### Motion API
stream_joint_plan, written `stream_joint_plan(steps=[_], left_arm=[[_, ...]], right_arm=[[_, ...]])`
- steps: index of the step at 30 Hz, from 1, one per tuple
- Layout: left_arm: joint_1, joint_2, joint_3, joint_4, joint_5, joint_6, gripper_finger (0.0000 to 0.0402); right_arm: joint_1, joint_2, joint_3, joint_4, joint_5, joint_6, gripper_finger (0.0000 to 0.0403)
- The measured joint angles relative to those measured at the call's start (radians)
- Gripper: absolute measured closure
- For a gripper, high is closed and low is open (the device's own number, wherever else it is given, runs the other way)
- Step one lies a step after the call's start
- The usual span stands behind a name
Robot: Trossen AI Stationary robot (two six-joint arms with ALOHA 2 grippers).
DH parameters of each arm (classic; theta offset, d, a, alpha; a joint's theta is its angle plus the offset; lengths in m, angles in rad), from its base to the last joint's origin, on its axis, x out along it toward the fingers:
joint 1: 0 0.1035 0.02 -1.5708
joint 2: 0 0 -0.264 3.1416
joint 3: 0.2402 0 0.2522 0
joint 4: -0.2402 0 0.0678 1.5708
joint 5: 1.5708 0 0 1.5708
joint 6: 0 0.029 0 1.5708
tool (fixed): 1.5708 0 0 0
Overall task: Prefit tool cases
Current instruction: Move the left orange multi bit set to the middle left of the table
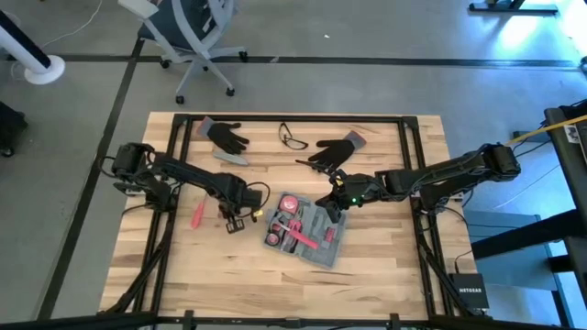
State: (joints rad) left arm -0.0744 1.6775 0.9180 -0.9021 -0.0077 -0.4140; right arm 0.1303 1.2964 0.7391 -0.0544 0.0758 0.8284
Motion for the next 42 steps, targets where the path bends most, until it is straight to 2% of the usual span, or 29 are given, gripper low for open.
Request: stream_joint_plan(steps=[7,23,37,42], left_arm=[[-0.003,0.000,0.000,0.005,0.031,0.104,0.0401],[0.013,-0.004,-0.055,-0.002,0.026,0.167,0.0401],[0.061,-0.002,-0.057,-0.015,0.005,0.344,0.0401],[0.063,-0.002,-0.060,-0.062,-0.038,0.409,0.0401]], right_arm=[[0.000,0.000,0.000,0.000,-0.005,0.000,0.0402],[0.000,0.000,0.000,0.000,0.003,0.000,0.0402],[0.000,0.000,0.000,0.000,0.003,0.006,0.0402],[0.000,0.000,0.000,0.000,0.003,0.010,0.0402]])
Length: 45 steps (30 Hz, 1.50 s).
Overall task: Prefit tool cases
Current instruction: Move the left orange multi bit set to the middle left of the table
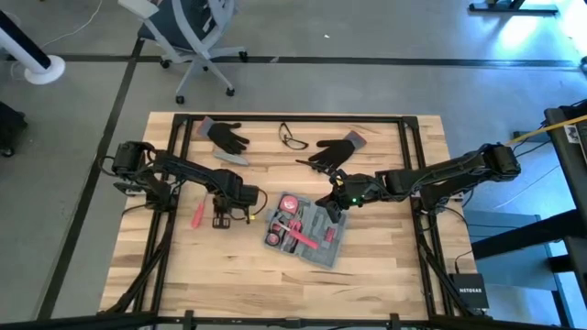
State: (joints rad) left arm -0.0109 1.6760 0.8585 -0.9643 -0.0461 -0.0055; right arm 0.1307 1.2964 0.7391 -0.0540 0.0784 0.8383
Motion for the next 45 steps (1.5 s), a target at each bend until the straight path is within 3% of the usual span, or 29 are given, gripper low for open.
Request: stream_joint_plan(steps=[8,18,28,35,45], left_arm=[[0.008,0.000,0.000,0.013,0.019,-0.071,0.0401],[-0.014,0.000,0.001,0.024,0.090,-0.380,0.0401],[-0.023,0.000,0.002,-0.003,0.177,-0.418,0.0401],[-0.020,0.000,0.000,-0.102,0.162,-0.376,0.0401],[-0.036,0.000,0.001,-0.016,0.131,-0.331,0.0401]], right_arm=[[0.000,0.000,0.000,0.000,0.000,0.001,0.0402],[0.000,0.000,0.000,0.000,0.019,0.003,0.0402],[0.000,0.000,0.000,0.000,0.019,0.003,0.0402],[0.000,0.000,0.000,0.000,0.019,0.002,0.0402],[0.000,0.000,0.000,0.000,0.019,0.002,0.0402]])
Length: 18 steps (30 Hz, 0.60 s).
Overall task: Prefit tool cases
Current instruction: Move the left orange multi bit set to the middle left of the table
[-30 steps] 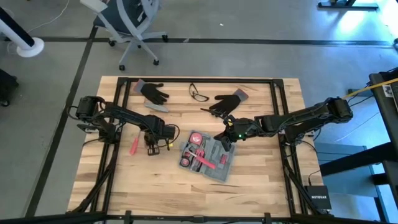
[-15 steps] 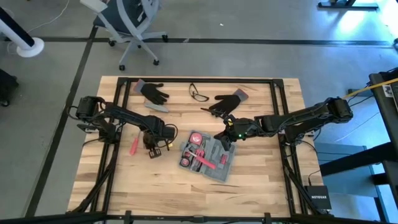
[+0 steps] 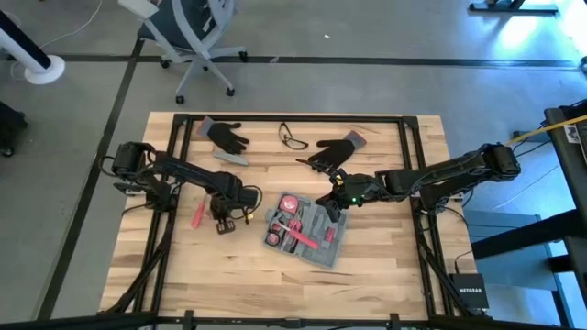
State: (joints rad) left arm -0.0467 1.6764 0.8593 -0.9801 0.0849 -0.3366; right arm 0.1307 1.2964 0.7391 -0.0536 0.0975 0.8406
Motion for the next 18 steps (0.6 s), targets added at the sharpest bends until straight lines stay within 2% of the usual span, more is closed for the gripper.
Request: stream_joint_plan(steps=[8,18], left_arm=[[0.003,0.000,0.000,0.003,-0.102,0.144,0.0401],[0.040,0.000,0.000,-0.008,-0.152,0.250,0.0401]], right_arm=[[0.000,0.000,0.000,0.000,0.000,0.000,0.0402],[0.000,0.000,0.000,0.000,0.000,0.000,0.0402]])
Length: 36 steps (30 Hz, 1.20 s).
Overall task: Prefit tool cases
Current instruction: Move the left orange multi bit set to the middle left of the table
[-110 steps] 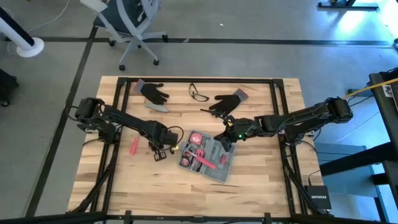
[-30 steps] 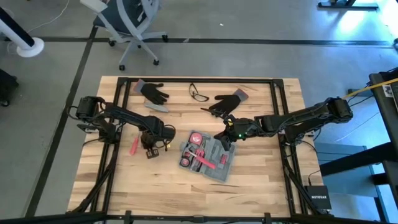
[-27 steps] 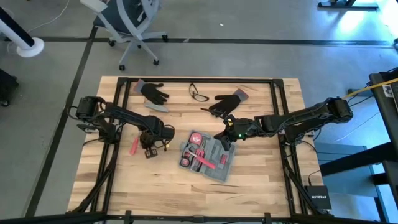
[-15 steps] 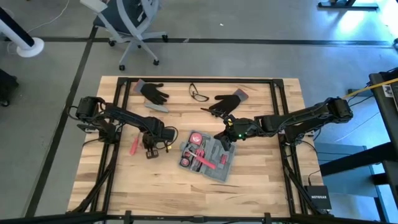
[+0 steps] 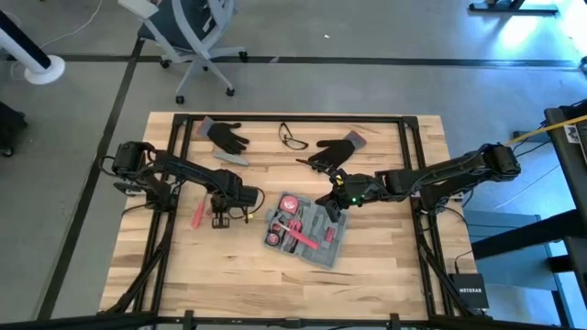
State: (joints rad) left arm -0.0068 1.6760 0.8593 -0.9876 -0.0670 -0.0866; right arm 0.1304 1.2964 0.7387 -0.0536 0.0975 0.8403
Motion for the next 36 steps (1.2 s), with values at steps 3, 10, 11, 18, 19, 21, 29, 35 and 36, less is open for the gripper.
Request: stream_joint_plan(steps=[3,10,11,18,19,21,29,35,36], left_arm=[[0.017,0.000,0.000,-0.001,-0.006,0.018,0.0401],[0.041,0.000,0.000,0.001,-0.021,0.068,0.0401],[0.041,0.000,0.000,0.003,-0.012,0.067,0.0401],[-0.021,-0.001,0.000,0.027,0.042,0.067,0.0401],[-0.026,-0.001,0.000,0.024,0.044,0.075,0.0402],[-0.028,-0.003,-0.006,0.020,0.048,0.091,0.0401],[0.011,-0.005,-0.028,0.025,0.051,0.104,0.0402],[0.033,-0.003,-0.029,0.008,0.043,0.157,0.0402],[0.033,-0.003,-0.030,0.003,0.038,0.163,0.0402]], right_arm=[[0.000,0.000,0.000,0.000,0.000,0.000,0.0402],[0.000,0.000,0.000,0.000,-0.001,0.000,0.0402],[0.000,0.000,0.000,0.000,-0.002,0.000,0.0402],[0.000,0.000,0.000,0.000,-0.001,0.000,0.0402],[0.000,0.000,0.000,0.000,0.002,0.000,0.0402],[0.000,0.000,0.000,0.000,0.014,0.000,0.0402],[0.000,0.000,0.000,0.000,0.026,-0.001,0.0402],[0.000,0.000,0.000,0.000,0.024,0.000,0.0402],[0.000,0.000,0.000,0.000,0.024,0.000,0.0402]])
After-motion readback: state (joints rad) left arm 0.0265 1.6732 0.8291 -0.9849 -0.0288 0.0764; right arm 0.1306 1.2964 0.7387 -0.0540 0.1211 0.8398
